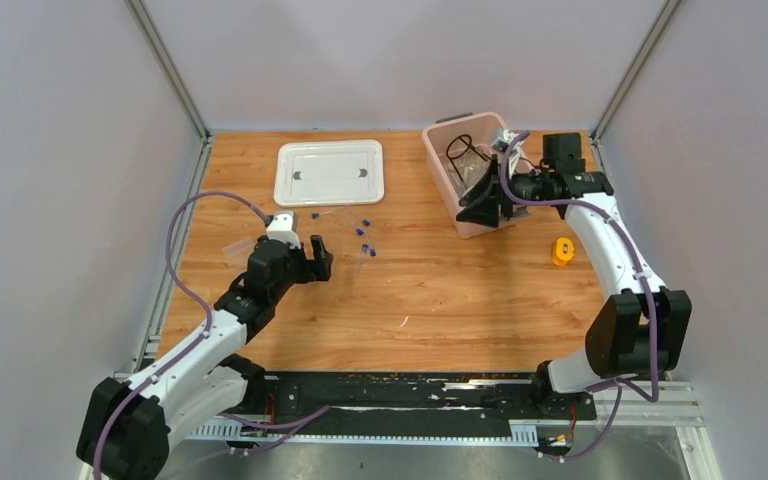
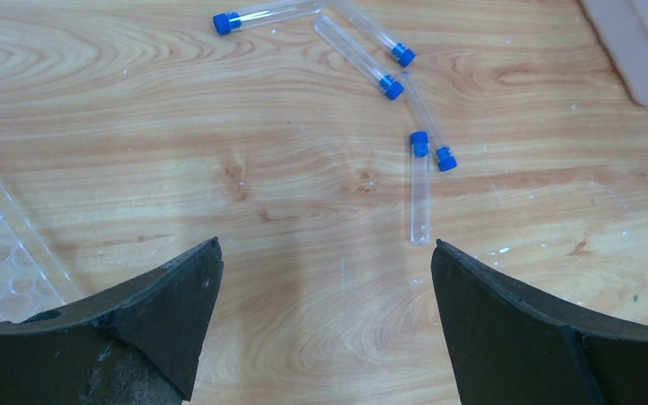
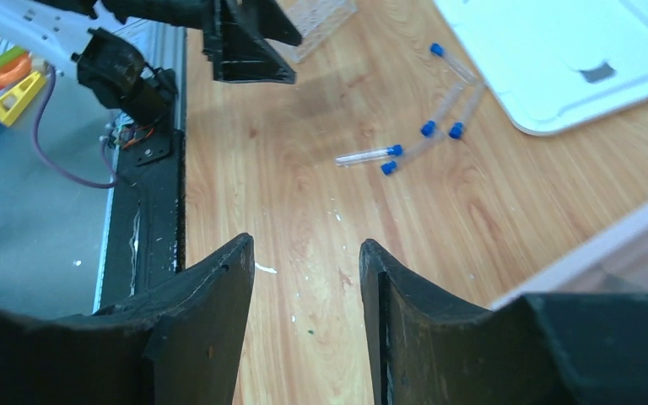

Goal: Organize the chemistry lab equipment
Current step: Place the chemistry item in the storage box.

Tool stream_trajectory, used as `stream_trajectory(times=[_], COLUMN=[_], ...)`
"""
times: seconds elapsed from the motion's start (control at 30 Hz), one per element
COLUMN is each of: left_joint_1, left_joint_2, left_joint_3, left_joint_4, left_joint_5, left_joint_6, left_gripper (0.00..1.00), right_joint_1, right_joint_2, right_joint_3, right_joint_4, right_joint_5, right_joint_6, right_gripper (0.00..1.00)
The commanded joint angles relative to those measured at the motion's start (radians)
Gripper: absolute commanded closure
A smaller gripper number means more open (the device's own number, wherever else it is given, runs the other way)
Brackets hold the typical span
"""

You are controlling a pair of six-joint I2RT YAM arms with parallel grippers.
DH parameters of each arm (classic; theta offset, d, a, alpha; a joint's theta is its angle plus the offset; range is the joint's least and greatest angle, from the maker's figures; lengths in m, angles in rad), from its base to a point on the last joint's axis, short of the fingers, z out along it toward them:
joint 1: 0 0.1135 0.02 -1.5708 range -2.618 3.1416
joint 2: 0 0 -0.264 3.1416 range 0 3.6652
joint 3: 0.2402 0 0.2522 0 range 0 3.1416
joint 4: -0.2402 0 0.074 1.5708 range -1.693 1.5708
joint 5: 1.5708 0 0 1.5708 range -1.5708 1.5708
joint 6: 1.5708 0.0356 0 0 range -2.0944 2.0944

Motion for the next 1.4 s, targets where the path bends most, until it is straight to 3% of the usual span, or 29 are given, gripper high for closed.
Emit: stream_trajectory(times=[0.0,0.37,0.47,0.63,0.77,0.87,1.03,1.1,1.17,1.37], left_joint_1=[0.002,0.017,0.037,0.039,0.039,0.027,-0.095,-0.127,-0.147,-0.19], left_joint_2=[0.026,0.098,0.09,0.136,0.241,0.333,0.429,0.486,0.553,0.672], left_joint_3=[0.052,0.129,0.117,0.102,0.111,0.141,0.273,0.341,0.417,0.524], left_joint_4=[-0.037,-0.2,-0.162,0.0,0.115,0.144,-0.005,-0.093,-0.189,-0.25], left_joint_5=[-0.053,-0.365,-0.278,0.009,0.193,0.239,0.013,-0.065,-0.126,-0.142], left_joint_6=[0.045,0.064,0.056,0.023,-0.078,-0.166,-0.136,-0.132,-0.148,-0.137], left_gripper=[0.01,0.02,0.03,0.06,0.19,0.28,0.29,0.41,0.46,0.5], right_joint_1=[0.058,0.226,0.258,0.299,0.313,0.315,0.315,0.315,0.315,0.315], right_joint_2=[-0.021,0.06,0.075,0.095,0.106,0.111,0.121,0.124,0.129,0.134], right_joint_3=[-0.026,-0.007,0.003,0.008,0.015,0.021,0.033,0.037,0.04,0.052], right_joint_4=[0.055,-0.046,-0.055,-0.055,-0.056,-0.06,-0.071,-0.075,-0.081,-0.094], right_joint_5=[-0.062,0.066,0.091,0.13,0.155,0.169,0.182,0.187,0.19,0.197], right_joint_6=[-0.097,-0.205,-0.207,-0.205,-0.199,-0.195,-0.194,-0.196,-0.197,-0.198], right_gripper=[0.5,0.5,0.5,0.51,0.5,0.5,0.5,0.5,0.5,0.5])
